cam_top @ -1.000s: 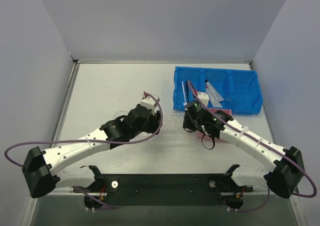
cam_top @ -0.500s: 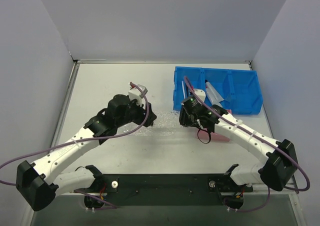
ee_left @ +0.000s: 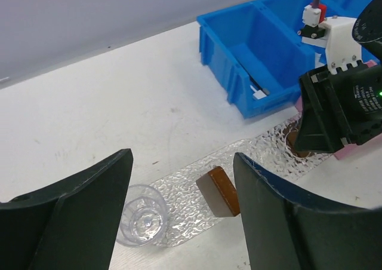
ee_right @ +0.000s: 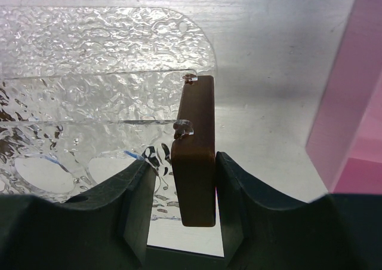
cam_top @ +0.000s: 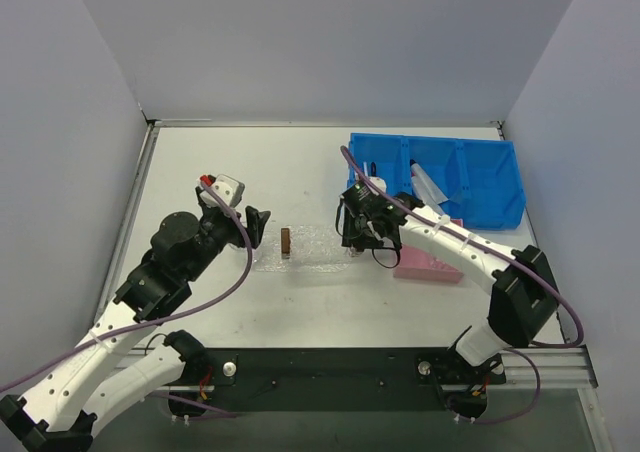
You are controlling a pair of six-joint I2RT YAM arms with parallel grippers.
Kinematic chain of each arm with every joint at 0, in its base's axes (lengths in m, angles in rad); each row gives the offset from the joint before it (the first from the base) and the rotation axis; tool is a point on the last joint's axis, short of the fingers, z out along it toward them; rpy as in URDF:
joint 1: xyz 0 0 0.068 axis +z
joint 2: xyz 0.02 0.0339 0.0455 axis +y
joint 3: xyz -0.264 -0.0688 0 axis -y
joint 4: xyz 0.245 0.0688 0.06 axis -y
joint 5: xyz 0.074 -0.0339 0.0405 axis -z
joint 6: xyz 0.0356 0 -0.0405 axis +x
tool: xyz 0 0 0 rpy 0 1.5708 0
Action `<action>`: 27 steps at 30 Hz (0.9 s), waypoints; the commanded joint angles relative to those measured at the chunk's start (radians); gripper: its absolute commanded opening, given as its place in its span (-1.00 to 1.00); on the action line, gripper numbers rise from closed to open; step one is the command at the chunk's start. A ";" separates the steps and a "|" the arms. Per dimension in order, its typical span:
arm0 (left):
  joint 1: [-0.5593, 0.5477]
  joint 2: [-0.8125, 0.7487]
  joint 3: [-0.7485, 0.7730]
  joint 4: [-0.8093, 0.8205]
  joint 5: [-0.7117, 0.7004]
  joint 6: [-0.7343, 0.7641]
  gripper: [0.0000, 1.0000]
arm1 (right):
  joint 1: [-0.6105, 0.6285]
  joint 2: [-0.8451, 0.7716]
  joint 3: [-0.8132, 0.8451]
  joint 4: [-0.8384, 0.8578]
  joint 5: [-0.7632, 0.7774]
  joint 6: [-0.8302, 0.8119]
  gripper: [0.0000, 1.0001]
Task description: Prepare toiletry sets of a toothbrush and toothpaste on the tray
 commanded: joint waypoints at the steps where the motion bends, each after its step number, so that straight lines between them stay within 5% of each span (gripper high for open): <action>1: 0.010 -0.041 -0.045 0.064 -0.105 0.046 0.59 | 0.011 0.053 0.092 -0.026 -0.072 0.032 -1.00; 27: 0.032 -0.012 -0.039 0.046 -0.053 0.026 0.61 | 0.040 0.266 0.224 -0.092 -0.023 0.085 -1.00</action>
